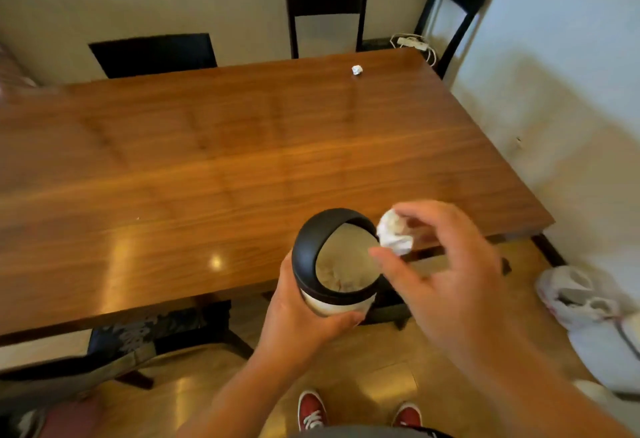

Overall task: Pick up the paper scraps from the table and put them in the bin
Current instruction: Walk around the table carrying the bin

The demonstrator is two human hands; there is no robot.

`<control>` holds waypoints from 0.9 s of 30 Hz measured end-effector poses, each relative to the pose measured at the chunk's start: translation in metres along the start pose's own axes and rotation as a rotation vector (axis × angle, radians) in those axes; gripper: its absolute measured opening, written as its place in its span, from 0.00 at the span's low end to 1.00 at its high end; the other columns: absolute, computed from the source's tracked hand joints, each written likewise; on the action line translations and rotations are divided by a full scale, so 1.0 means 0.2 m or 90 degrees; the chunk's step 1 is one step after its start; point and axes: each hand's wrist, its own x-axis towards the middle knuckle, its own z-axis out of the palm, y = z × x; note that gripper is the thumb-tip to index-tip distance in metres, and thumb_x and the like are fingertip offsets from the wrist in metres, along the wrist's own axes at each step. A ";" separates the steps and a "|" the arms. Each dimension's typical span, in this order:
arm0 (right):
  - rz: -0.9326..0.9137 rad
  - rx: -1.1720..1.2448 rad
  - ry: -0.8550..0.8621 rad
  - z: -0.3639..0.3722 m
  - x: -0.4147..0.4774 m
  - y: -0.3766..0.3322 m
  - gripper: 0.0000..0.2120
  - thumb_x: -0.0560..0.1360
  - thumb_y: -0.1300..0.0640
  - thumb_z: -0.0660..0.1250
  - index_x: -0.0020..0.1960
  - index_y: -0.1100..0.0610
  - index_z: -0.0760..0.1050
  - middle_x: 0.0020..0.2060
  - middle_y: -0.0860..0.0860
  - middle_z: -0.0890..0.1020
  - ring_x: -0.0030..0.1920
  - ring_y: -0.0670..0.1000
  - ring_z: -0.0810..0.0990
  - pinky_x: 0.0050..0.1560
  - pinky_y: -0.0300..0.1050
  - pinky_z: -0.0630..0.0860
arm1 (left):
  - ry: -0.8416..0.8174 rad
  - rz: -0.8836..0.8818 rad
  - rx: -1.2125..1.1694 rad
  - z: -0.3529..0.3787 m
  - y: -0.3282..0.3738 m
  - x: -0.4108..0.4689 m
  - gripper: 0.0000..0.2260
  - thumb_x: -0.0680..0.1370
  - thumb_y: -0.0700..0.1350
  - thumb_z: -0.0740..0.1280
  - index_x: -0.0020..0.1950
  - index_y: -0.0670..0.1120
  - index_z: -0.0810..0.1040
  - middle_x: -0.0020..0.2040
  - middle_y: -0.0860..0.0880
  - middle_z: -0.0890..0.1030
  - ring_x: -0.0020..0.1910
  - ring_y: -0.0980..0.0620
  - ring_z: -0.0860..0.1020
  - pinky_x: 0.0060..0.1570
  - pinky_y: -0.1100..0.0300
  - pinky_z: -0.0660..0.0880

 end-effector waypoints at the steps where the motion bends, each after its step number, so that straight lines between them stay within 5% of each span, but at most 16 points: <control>1: 0.037 -0.041 -0.052 0.00 -0.05 0.02 0.25 0.70 0.41 0.72 0.63 0.52 0.74 0.57 0.40 0.76 0.59 0.44 0.77 0.58 0.40 0.75 | -0.018 0.014 0.005 0.05 0.02 -0.01 0.50 0.55 0.68 0.83 0.71 0.71 0.61 0.64 0.67 0.77 0.63 0.67 0.76 0.54 0.68 0.76; 4: 0.150 -0.061 -0.041 -0.15 -0.22 0.11 0.29 0.67 0.36 0.71 0.65 0.45 0.71 0.60 0.38 0.74 0.63 0.40 0.72 0.61 0.33 0.71 | -0.077 0.045 0.030 0.22 0.07 -0.03 0.48 0.56 0.69 0.83 0.70 0.74 0.60 0.64 0.68 0.76 0.63 0.68 0.75 0.54 0.70 0.75; 9: 0.454 -0.020 0.014 -0.60 -0.61 0.38 0.17 0.69 0.31 0.65 0.56 0.33 0.72 0.53 0.32 0.78 0.55 0.33 0.75 0.45 0.31 0.73 | -0.178 0.059 0.074 0.55 0.12 -0.13 0.48 0.54 0.71 0.81 0.66 0.80 0.57 0.65 0.74 0.72 0.64 0.73 0.71 0.55 0.70 0.71; 14: 0.758 0.008 -0.005 -0.97 -1.35 0.76 0.07 0.73 0.49 0.72 0.49 0.42 0.76 0.45 0.42 0.81 0.50 0.44 0.80 0.40 0.30 0.72 | -0.263 0.069 0.121 0.98 0.17 -0.32 0.47 0.52 0.75 0.78 0.65 0.80 0.56 0.62 0.78 0.71 0.61 0.76 0.71 0.51 0.73 0.70; 17: 0.936 -0.006 -0.045 -1.15 -1.88 0.93 0.10 0.74 0.51 0.72 0.53 0.53 0.78 0.48 0.49 0.82 0.51 0.49 0.80 0.49 0.42 0.77 | -0.296 0.076 0.133 1.27 0.21 -0.46 0.45 0.51 0.75 0.78 0.62 0.83 0.56 0.58 0.82 0.70 0.57 0.79 0.71 0.51 0.72 0.70; 20: 1.087 -0.015 -0.092 -1.32 -2.29 0.99 0.13 0.74 0.48 0.71 0.54 0.54 0.77 0.50 0.49 0.81 0.51 0.48 0.79 0.49 0.42 0.73 | -0.338 0.090 0.137 1.54 0.24 -0.57 0.45 0.53 0.74 0.78 0.65 0.78 0.58 0.58 0.81 0.70 0.58 0.78 0.72 0.48 0.73 0.72; 25: 1.187 -0.039 -0.148 -1.53 -2.66 1.05 0.11 0.72 0.49 0.72 0.42 0.56 0.77 0.40 0.52 0.82 0.44 0.51 0.80 0.40 0.41 0.72 | -0.359 0.097 0.120 1.83 0.29 -0.63 0.51 0.55 0.68 0.81 0.73 0.61 0.61 0.58 0.78 0.73 0.58 0.76 0.73 0.45 0.79 0.74; 27: 1.185 -0.051 -0.178 -1.58 -2.67 1.11 0.11 0.72 0.49 0.72 0.40 0.55 0.76 0.37 0.50 0.81 0.41 0.49 0.79 0.36 0.38 0.70 | -0.345 0.092 0.140 1.87 0.31 -0.62 0.51 0.55 0.66 0.81 0.73 0.59 0.62 0.60 0.70 0.74 0.59 0.73 0.74 0.47 0.73 0.75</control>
